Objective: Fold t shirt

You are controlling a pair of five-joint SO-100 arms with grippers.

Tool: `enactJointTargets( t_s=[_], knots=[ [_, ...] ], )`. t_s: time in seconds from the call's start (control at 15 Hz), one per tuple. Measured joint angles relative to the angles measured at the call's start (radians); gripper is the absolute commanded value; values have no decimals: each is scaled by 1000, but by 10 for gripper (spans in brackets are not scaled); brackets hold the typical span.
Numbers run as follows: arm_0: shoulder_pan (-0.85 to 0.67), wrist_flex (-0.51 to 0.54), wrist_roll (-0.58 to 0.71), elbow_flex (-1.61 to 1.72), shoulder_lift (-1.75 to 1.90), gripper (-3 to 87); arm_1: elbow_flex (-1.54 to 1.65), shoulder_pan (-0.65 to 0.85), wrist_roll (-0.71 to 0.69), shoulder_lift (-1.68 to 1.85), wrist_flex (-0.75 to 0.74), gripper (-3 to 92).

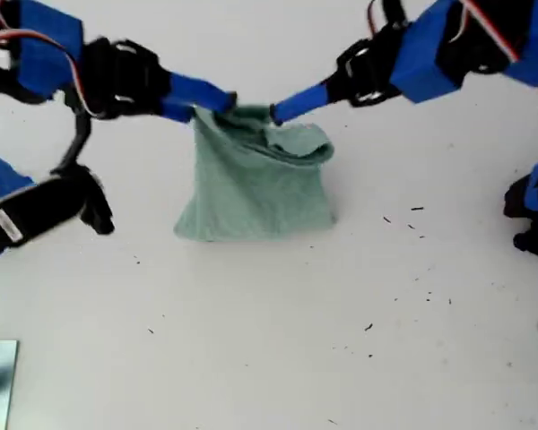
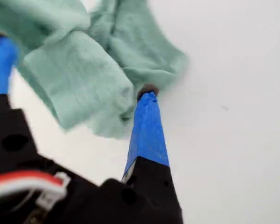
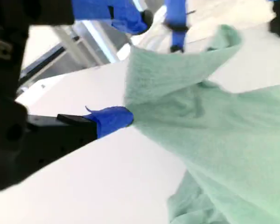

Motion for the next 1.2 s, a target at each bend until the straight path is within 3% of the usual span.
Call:
enactJointTargets(
  t_s=[0.13,0.27,0.53,0.67,0.73,0.87,0.93,1.13,1.2],
  knots=[
    [-83,-20,2,328,354,257,268,172,2,318,-12,415],
    [-60,-52,-40,566,629,235,499,212,35,609,-8,377],
    [97,-78,-201,1089,1276,189,963,121,155,1095,35,285],
    [221,-101,-298,1246,1355,191,1239,49,270,1385,57,269],
    [270,-103,-327,1290,1370,191,1322,-11,319,1410,58,266],
    [339,-98,-413,1364,1379,186,1509,5,468,1399,48,252],
    [360,-103,-391,1396,1379,186,1532,6,476,1405,48,244],
    [417,-107,-252,1430,1379,184,1539,34,97,1417,49,217],
    [431,-107,-247,1430,1379,184,1539,34,69,1417,49,215]
  ],
)
